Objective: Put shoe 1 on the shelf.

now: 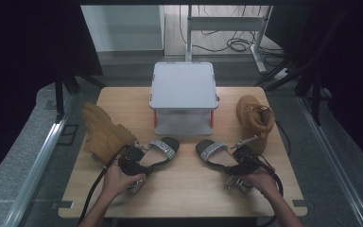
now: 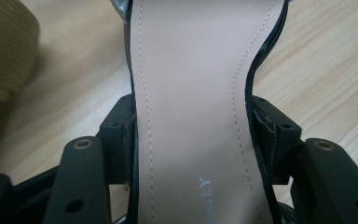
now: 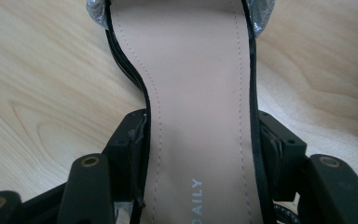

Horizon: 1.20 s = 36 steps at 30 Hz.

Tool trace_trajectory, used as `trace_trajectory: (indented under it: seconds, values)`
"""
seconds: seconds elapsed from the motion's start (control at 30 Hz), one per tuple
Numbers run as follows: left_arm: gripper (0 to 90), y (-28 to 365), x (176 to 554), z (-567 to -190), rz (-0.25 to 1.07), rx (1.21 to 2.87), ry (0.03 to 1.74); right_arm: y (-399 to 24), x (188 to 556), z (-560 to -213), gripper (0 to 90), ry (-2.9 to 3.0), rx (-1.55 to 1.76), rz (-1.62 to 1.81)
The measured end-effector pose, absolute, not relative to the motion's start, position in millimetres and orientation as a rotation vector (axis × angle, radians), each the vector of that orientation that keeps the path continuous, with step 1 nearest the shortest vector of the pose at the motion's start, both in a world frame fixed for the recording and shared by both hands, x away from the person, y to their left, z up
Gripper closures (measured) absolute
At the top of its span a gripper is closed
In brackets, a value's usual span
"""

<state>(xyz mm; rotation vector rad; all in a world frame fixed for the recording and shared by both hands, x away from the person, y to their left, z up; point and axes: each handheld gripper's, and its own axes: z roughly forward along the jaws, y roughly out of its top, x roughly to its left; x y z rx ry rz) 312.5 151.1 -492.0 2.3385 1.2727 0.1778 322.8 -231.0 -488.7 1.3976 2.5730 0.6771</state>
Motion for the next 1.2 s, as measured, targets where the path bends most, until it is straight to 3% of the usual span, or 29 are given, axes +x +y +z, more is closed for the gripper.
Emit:
trace_trajectory:
  seconds: [0.6, 1.2]
  values:
    - [42.0, 116.8, 343.9, -467.8, 0.265, 2.211, 1.394, -207.4, 343.5, -466.8, 42.0, 2.339, 1.562, 0.784]
    - [42.0, 100.3, 385.9, -477.7, 0.309, 2.077, 1.539, -167.8, 378.5, -472.9, 41.8, 2.201, 1.691, 0.789]
